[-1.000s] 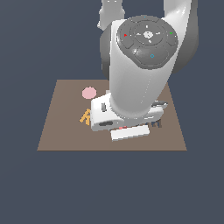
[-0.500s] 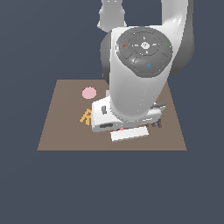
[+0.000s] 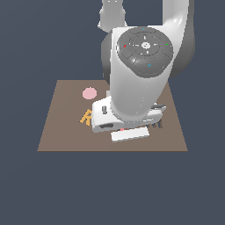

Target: Insert a designated object into the corresponding slot on a board.

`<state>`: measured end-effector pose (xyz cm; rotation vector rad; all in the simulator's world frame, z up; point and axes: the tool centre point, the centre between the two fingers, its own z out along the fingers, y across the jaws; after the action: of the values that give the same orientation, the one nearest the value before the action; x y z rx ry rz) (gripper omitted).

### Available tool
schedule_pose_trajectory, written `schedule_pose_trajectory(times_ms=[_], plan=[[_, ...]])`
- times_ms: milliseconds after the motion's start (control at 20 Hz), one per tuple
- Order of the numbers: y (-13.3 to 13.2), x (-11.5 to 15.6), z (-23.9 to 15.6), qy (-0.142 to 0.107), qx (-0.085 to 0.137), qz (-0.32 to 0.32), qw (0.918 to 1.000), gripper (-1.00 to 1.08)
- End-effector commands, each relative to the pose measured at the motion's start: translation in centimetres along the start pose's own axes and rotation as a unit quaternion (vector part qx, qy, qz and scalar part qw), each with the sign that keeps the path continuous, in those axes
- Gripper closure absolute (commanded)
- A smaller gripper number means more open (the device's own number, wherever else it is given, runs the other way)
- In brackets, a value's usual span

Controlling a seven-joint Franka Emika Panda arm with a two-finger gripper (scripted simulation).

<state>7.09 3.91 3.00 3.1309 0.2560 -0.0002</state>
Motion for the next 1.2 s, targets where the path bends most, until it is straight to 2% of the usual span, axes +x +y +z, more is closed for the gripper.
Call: schedule_pose_trajectory(times_ms=[0, 400, 700, 950, 1150], plan=[[-0.1, -0.1, 0.0, 0.000, 0.000, 0.005, 1.0000, 1.08], [-0.5, -0.6, -0.1, 0.000, 0.000, 0.055, 0.9985, 1.08], [-1.2, -1.3, -0.1, 0.000, 0.000, 0.121, 0.9927, 1.08], [-2.0, -1.9, -0.2, 0.000, 0.000, 0.193, 0.9813, 1.08], [-2.9, -2.3, -0.3, 0.000, 0.000, 0.261, 0.9654, 1.08]])
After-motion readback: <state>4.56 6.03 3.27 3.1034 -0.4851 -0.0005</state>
